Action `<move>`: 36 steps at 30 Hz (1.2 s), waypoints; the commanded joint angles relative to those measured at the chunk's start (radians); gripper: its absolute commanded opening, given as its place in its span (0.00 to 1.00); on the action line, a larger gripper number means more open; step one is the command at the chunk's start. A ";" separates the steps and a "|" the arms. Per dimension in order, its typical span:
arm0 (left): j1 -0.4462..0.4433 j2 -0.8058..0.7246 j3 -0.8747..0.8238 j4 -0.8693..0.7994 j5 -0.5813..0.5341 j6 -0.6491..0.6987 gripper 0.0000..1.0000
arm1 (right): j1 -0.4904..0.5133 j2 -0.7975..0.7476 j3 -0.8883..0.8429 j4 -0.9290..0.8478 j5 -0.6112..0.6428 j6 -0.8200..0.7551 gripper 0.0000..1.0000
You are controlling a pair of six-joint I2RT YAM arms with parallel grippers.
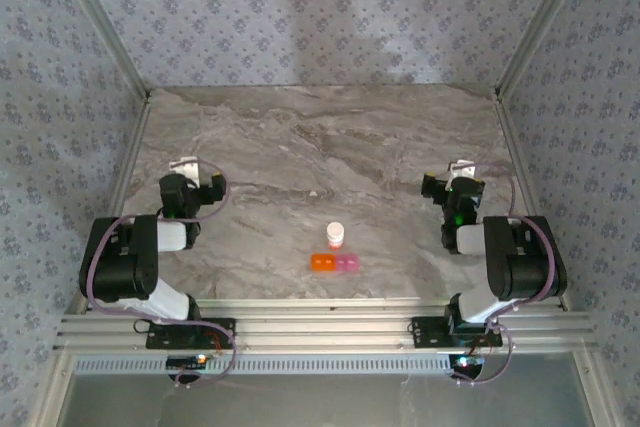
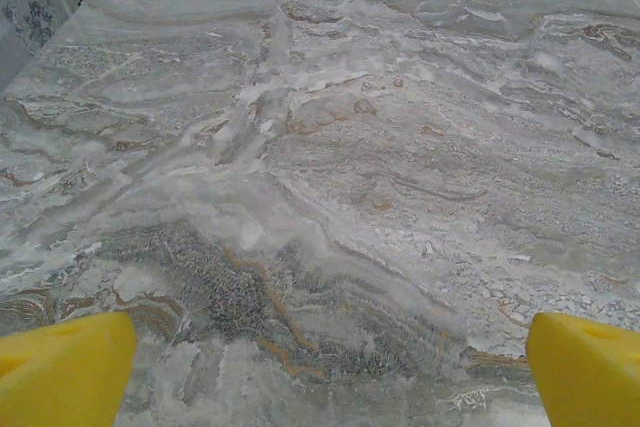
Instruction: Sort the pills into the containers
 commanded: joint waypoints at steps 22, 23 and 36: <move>0.002 0.006 0.014 0.003 -0.003 -0.018 1.00 | -0.005 0.003 0.020 0.000 0.002 -0.026 1.00; 0.002 0.005 0.016 0.002 -0.002 -0.017 1.00 | -0.004 0.002 0.020 0.000 0.002 -0.026 1.00; 0.016 0.003 0.005 0.018 0.029 -0.022 1.00 | -0.004 -0.001 0.012 0.014 0.009 -0.025 1.00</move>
